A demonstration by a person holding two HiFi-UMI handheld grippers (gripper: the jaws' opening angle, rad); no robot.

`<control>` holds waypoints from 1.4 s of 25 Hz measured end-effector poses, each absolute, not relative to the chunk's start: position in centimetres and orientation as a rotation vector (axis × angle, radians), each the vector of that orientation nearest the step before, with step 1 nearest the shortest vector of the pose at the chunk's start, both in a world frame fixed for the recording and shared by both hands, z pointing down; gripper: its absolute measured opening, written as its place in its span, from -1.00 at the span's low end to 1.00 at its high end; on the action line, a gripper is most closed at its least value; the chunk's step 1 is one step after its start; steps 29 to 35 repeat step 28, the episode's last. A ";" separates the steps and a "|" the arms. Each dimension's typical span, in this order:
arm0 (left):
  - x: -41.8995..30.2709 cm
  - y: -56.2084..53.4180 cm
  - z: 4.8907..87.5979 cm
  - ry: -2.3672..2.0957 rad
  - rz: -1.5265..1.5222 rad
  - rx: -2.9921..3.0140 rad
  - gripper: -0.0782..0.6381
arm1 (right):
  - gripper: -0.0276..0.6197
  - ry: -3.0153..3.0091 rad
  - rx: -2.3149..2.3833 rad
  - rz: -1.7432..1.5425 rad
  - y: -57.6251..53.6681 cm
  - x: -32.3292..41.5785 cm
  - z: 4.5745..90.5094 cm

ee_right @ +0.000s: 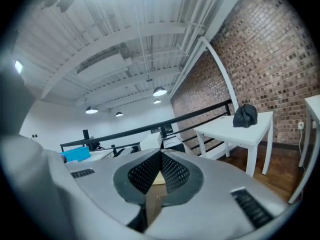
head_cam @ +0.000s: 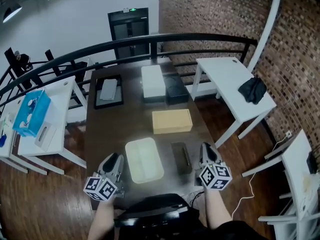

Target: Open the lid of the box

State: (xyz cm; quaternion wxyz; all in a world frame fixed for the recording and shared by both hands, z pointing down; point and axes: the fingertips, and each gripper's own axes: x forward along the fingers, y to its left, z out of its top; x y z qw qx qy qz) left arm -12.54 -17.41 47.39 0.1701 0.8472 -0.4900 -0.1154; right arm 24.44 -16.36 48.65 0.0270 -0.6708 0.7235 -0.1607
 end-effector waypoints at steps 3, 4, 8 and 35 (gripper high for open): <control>-13.3 -15.7 45.5 -1.418 -0.366 2.452 -0.60 | -0.91 2.208 -2.060 -0.434 -14.6 24.3 47.6; -13.5 -15.3 45.1 -1.425 -0.383 2.458 -0.60 | -0.91 2.212 -2.060 -0.414 -14.1 24.0 47.6; -14.1 -14.5 44.8 -1.442 -0.415 2.457 -0.61 | -0.91 2.251 -2.053 -0.396 -13.7 22.9 47.9; -14.5 -13.8 45.6 -1.518 -0.335 2.442 -0.61 | -0.91 2.413 -1.976 -0.378 -15.0 19.2 47.8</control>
